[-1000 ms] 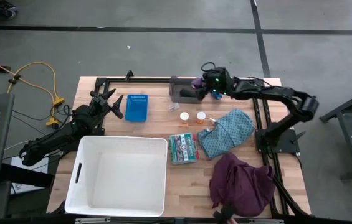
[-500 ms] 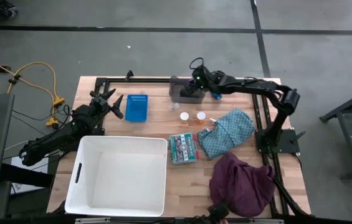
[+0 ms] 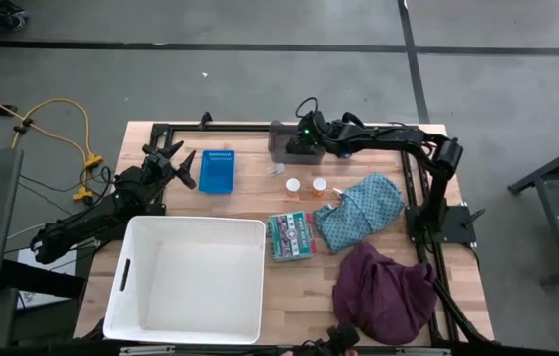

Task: Pick & place medical supplies in basket/bin
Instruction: Put the purple bandage into the black bin

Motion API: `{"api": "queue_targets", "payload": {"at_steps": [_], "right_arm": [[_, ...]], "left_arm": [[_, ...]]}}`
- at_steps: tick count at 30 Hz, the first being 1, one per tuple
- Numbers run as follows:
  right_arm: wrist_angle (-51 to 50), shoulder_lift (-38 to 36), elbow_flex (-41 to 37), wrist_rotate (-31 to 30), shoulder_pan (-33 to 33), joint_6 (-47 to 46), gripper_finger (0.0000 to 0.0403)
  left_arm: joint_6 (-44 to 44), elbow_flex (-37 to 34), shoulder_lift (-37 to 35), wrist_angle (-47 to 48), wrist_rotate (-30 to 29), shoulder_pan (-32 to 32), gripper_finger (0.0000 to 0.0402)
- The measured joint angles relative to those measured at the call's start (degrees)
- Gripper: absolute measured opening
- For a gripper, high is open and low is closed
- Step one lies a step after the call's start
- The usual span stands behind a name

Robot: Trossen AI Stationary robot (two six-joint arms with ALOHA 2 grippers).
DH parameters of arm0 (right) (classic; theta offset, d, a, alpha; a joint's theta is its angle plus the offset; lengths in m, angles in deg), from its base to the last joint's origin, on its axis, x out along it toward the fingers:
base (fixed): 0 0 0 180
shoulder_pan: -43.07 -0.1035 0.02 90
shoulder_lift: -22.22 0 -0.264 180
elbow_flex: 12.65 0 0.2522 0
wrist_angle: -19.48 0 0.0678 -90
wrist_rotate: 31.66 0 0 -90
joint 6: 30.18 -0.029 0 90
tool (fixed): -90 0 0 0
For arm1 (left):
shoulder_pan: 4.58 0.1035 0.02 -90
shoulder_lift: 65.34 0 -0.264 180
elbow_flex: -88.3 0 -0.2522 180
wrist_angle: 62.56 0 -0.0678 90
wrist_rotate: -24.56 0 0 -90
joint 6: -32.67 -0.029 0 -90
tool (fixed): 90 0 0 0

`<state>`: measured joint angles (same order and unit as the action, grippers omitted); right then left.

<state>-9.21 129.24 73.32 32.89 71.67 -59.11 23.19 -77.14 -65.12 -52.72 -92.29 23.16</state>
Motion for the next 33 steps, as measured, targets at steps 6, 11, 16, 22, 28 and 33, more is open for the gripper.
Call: {"api": "queue_targets", "payload": {"at_steps": [6,11,16,22,28,33], "right_arm": [[0.0,0.1,0.0,1.6,0.7,0.0,0.0229],[-0.3,0.1,0.0,2.0,0.8,0.5,0.0229],[-1.5,0.1,0.0,2.5,0.8,0.6,0.0229],[-1.4,0.1,0.0,2.5,0.8,0.7,0.0231],[-1.3,0.1,0.0,3.1,0.8,2.2,0.0276],[-1.3,0.1,0.0,3.1,0.8,1.9,0.0304]], "left_arm": [[0.0,0.0,0.0,0.0,0.0,0.0,0.0216],[0.0,0.0,0.0,0.0,0.0,0.0,0.0216],[0.0,0.0,0.0,0.0,0.0,0.0,0.0216],[0.0,0.0,0.0,0.0,0.0,0.0,0.0216],[0.0,0.0,0.0,0.0,0.0,0.0,0.0216],[0.0,0.0,0.0,0.0,0.0,0.0,0.0216]]}}
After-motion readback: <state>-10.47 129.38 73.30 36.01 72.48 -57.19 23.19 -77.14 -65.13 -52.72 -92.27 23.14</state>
